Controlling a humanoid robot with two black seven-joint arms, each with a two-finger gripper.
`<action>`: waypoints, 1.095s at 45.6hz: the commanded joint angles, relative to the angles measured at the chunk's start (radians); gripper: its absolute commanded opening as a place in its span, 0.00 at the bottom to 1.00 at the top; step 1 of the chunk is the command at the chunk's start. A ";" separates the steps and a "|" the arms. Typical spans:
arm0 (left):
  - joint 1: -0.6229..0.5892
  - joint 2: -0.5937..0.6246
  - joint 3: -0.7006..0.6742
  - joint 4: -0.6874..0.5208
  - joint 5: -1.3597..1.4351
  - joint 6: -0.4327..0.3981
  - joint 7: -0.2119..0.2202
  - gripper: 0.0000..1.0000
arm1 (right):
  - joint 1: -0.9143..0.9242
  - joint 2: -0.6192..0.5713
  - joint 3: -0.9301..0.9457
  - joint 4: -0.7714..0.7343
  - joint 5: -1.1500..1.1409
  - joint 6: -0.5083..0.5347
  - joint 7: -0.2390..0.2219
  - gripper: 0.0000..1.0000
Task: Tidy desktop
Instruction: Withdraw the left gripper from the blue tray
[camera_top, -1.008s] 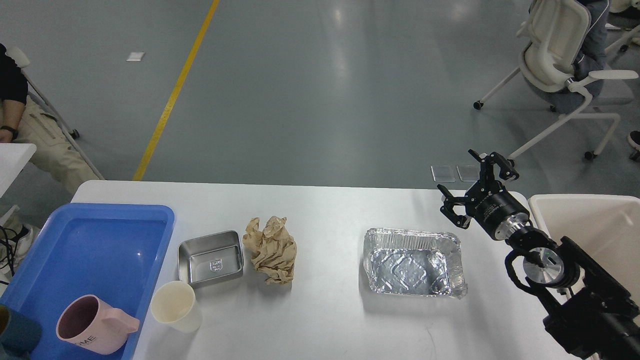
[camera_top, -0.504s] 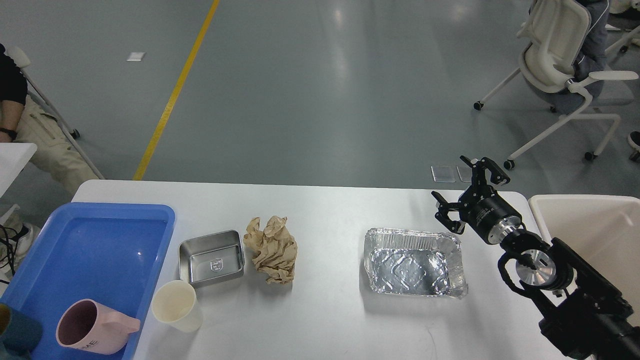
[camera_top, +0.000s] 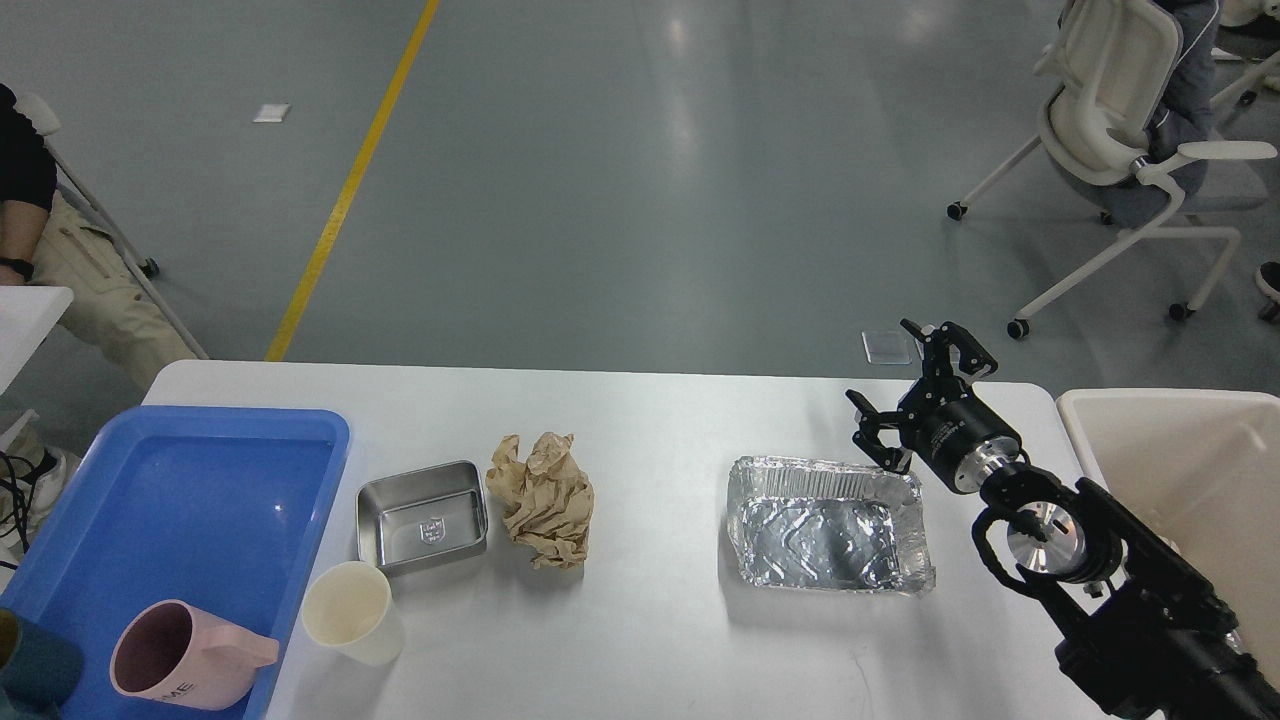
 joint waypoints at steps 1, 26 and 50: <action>-0.003 -0.027 0.009 0.011 -0.010 -0.007 0.015 0.97 | -0.001 -0.005 0.000 0.000 0.000 -0.007 0.000 1.00; -0.329 -0.403 -0.091 0.019 -0.045 0.174 -0.132 0.97 | -0.002 -0.012 -0.002 0.003 0.000 -0.007 0.000 1.00; -0.532 -0.484 0.298 0.184 -0.062 0.373 -0.537 0.97 | 0.027 -0.006 -0.029 0.000 0.000 -0.008 0.000 1.00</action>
